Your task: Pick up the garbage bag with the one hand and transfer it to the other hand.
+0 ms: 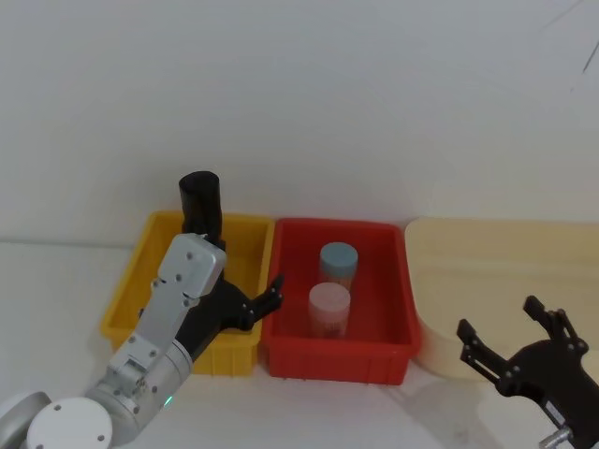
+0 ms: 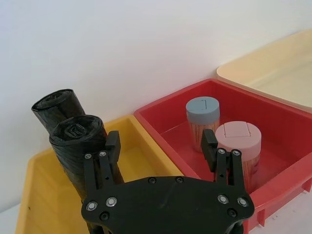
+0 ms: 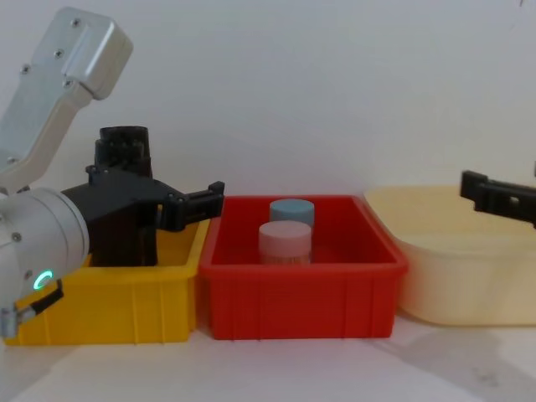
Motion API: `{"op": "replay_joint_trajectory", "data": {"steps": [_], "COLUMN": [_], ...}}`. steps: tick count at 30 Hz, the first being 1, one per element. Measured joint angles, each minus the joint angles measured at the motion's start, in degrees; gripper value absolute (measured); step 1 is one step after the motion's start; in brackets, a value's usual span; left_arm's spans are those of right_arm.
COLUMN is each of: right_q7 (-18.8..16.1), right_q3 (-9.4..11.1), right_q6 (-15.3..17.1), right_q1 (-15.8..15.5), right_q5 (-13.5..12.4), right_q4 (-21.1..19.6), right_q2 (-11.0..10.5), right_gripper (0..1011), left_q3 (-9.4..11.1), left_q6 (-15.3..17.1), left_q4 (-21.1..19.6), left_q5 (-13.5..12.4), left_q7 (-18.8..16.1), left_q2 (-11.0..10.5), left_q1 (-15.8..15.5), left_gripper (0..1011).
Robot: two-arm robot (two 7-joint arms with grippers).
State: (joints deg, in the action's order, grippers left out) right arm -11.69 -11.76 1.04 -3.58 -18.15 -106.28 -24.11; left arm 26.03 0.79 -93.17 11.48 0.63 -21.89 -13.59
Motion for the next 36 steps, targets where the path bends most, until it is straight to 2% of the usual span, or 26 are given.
{"op": "replay_joint_trajectory", "data": {"steps": [4,14,21,30,36], "right_q7": [-1.9,-6.0,-7.7,-9.3,-10.1], "right_q3": [-0.7,-4.3,-7.3,-11.6,-13.4], "right_q6": [0.0,1.8,4.5,7.7,8.9], "right_q1": [0.5,4.1,8.2,15.1,18.4], "right_q5": [-0.1,0.0,0.6,2.0,2.9], "right_q4": [-0.9,-1.2,1.3,7.3,10.5], "right_q2": [-0.6,-0.7,0.3,2.7,4.0], "right_gripper": [1001,1001,1001,1002,1001], "left_q3": [0.0,0.0,0.0,0.0,0.0], "left_q6": [0.0,0.0,0.0,0.0,0.0], "left_q4": [0.0,0.0,0.0,0.0,0.0], "left_q5": [0.0,0.0,0.0,0.0,0.0], "left_q7": [0.0,0.0,0.0,0.0,0.0], "left_q2": [0.0,0.0,0.0,0.0,0.0], "left_q1": [0.0,0.0,0.0,0.0,0.0], "left_gripper": [1002,1002,1002,1002,1002]}}
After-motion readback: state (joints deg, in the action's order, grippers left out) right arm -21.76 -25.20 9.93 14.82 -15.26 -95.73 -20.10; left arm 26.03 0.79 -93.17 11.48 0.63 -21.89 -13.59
